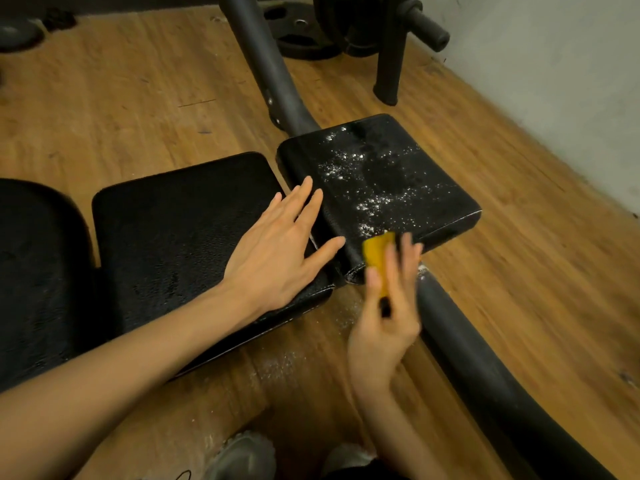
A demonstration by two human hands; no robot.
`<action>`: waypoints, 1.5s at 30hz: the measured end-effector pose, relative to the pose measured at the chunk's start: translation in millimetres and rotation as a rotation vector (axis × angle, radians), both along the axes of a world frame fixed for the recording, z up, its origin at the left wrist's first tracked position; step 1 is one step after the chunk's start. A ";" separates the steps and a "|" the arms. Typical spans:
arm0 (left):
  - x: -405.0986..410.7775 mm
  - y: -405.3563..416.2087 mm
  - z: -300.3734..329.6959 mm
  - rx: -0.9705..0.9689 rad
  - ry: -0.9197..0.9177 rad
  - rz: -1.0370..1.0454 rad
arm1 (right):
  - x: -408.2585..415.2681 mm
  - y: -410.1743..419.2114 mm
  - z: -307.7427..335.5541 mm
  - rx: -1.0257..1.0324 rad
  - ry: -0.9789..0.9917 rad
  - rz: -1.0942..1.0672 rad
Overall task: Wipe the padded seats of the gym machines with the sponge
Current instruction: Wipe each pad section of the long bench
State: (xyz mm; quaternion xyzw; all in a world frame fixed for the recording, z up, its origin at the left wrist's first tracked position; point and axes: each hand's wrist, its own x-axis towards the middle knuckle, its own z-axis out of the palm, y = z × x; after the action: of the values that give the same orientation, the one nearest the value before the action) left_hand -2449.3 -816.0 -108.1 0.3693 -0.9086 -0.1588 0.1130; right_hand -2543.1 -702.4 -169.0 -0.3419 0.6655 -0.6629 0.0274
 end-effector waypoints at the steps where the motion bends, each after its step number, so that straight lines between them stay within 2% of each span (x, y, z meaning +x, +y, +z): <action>1: -0.1 0.1 0.5 0.004 0.002 0.000 | 14.5 8.5 -5.1 0.007 0.077 0.086; 3: -0.3 1.1 1.2 0.009 0.008 -0.005 | 11.9 14.0 -8.7 0.000 0.146 0.143; 7: -0.3 2.1 0.7 0.011 0.016 0.013 | -68.0 -20.9 9.4 -0.098 -0.249 -0.241; 9: -0.7 1.8 -0.1 0.021 0.013 0.019 | -87.1 -30.8 16.7 -0.159 -0.265 -0.333; 12: 0.0 -0.4 -3.2 0.034 0.007 0.017 | -32.2 -22.5 14.1 -0.162 -0.294 -0.225; 14: 0.5 -2.4 -5.5 0.050 -0.001 0.014 | 1.1 -8.0 9.4 -0.155 -0.238 -0.142; 17: 0.6 -4.8 -9.7 0.048 -0.007 0.015 | -50.3 -24.4 12.2 -0.163 -0.212 -0.227; 20: 0.7 -5.1 -11.3 0.039 0.001 0.011 | -130.5 -48.2 22.6 -0.183 -0.430 -0.392; 22: 0.5 -4.5 -10.5 0.040 0.010 0.013 | -131.4 -47.4 28.6 -0.190 -0.483 -0.401; 26: 0.4 -3.9 -9.3 0.042 0.016 0.020 | -35.3 -8.3 19.9 -0.060 -0.190 -0.155; 28: 0.4 -3.2 -8.8 0.048 0.009 0.022 | -34.6 1.4 13.1 -0.009 -0.052 -0.070; 30: 0.2 -3.1 -8.2 0.055 0.007 0.027 | -78.2 -11.0 11.0 0.034 -0.043 -0.121; 32: -0.2 -2.7 -7.6 0.055 0.013 0.030 | -123.7 -23.7 20.9 0.077 -0.103 -0.273; 34: -0.3 -1.7 -6.0 0.058 0.014 0.037 | -127.8 -24.9 29.5 0.125 -0.080 -0.315; 36: -0.2 -1.6 -5.9 0.062 0.015 0.039 | -89.8 -15.5 31.0 0.146 0.100 -0.182; 38: 0.4 -2.2 -5.6 0.053 0.011 0.025 | -47.0 -0.2 28.6 0.177 0.292 0.037; 40: 0.5 -2.8 -5.0 0.054 0.010 0.012 | -40.4 5.9 28.4 0.209 0.435 0.175; 43: -0.1 -1.3 -2.5 0.052 0.013 0.015 | -85.5 -4.1 39.4 0.292 0.448 0.115; 45: -1.2 0.6 -0.4 0.040 0.030 0.021 | -110.0 -11.0 48.4 0.315 0.363 0.003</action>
State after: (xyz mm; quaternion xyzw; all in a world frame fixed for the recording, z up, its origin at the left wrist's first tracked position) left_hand -2450.5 -815.4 -108.6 0.3783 -0.8997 -0.1811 0.1208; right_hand -2653.1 -713.4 -120.6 -0.4481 0.7543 -0.4782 -0.0388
